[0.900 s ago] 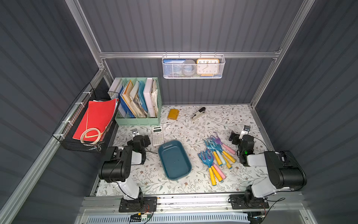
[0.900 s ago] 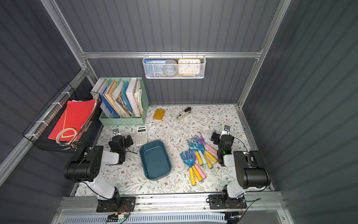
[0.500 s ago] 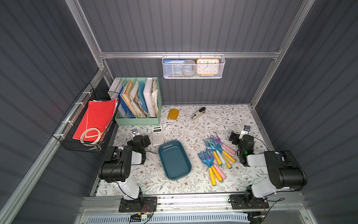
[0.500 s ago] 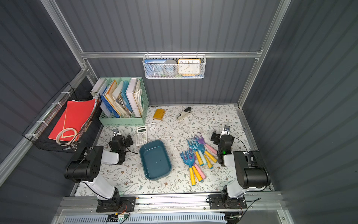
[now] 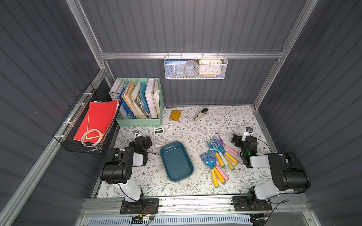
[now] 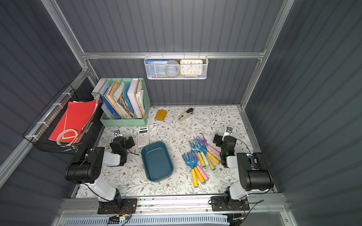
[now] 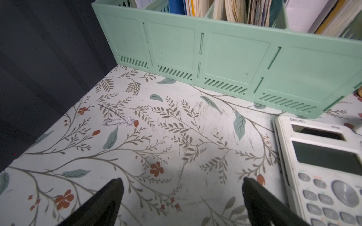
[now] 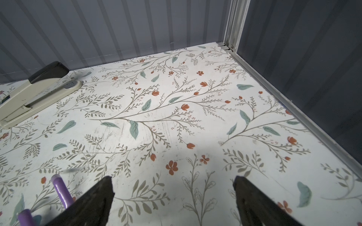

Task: Put the rake into the storage box
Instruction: Move the storage box to the center of the board.

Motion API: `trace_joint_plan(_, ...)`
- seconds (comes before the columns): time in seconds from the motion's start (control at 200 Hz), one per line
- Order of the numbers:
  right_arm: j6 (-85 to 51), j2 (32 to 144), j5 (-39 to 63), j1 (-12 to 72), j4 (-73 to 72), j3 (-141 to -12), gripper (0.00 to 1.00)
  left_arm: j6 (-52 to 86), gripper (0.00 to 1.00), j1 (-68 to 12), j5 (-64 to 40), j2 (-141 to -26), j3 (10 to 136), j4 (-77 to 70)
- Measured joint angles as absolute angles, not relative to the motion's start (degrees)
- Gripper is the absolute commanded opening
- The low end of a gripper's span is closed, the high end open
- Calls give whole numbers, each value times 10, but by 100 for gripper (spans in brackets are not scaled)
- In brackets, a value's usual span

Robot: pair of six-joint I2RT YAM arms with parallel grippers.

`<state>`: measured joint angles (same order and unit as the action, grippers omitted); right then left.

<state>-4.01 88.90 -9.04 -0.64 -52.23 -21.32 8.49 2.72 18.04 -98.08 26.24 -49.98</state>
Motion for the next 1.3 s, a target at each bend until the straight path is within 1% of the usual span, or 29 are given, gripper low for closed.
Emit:
trace_joint_plan(0.275, -40, 894, -90, -7, -539, -213, 99, 85, 100, 27, 180, -981, 263, -500)
trace_joint_plan(0.325, -40, 894, -90, -7, -541, -213, 94, 85, 100, 27, 180, -981, 263, -500)
trace_joint_plan(0.375, -42, 894, -90, -7, -542, -213, 85, 85, 100, 27, 180, -981, 262, -500)
trace_joint_plan(0.445, -44, 894, -92, -6, -543, -213, 80, 82, 100, 26, 184, -977, 264, -493)
trace_joint_plan(0.465, -42, 892, -93, -6, -540, -213, 78, 81, 99, 25, 186, -973, 267, -479)
trace_joint_plan(0.515, -44, 879, -104, -3, -522, -214, 78, 77, 97, 18, 197, -959, 287, -432)
trace_joint_plan(0.58, -36, 836, -136, 12, -469, -219, 78, 67, 98, -8, 219, -936, 332, -364)
trace_joint_plan(0.625, -29, 791, -165, 40, -424, -231, 77, 60, 98, -37, 234, -919, 368, -319)
trace_joint_plan(0.71, -37, 720, -203, 104, -335, -280, 70, 57, 100, -91, 238, -882, 444, -217)
trace_joint_plan(0.77, -60, 689, -218, 147, -276, -328, 63, 70, 100, -111, 217, -855, 482, -148)
trace_joint_plan(0.795, -69, 684, -223, 161, -257, -344, 62, 76, 100, -115, 205, -842, 488, -126)
trace_joint_plan(0.886, -103, 691, -248, 202, -212, -386, 61, 102, 100, -114, 160, -789, 476, -45)
trace_joint_plan(0.966, -122, 728, -272, 236, -169, -408, 61, 124, 98, -112, 116, -755, 446, 20)
trace_joint_plan(1.121, -131, 803, -314, 280, -88, -444, 61, 136, 96, -113, 22, -760, 432, 137)
trace_joint_plan(1.246, -125, 829, -345, 290, -57, -471, 61, 143, 91, -113, -45, -787, 436, 184)
trace_joint_plan(1.301, -121, 830, -358, 293, -52, -477, 61, 150, 80, -113, -71, -805, 436, 196)
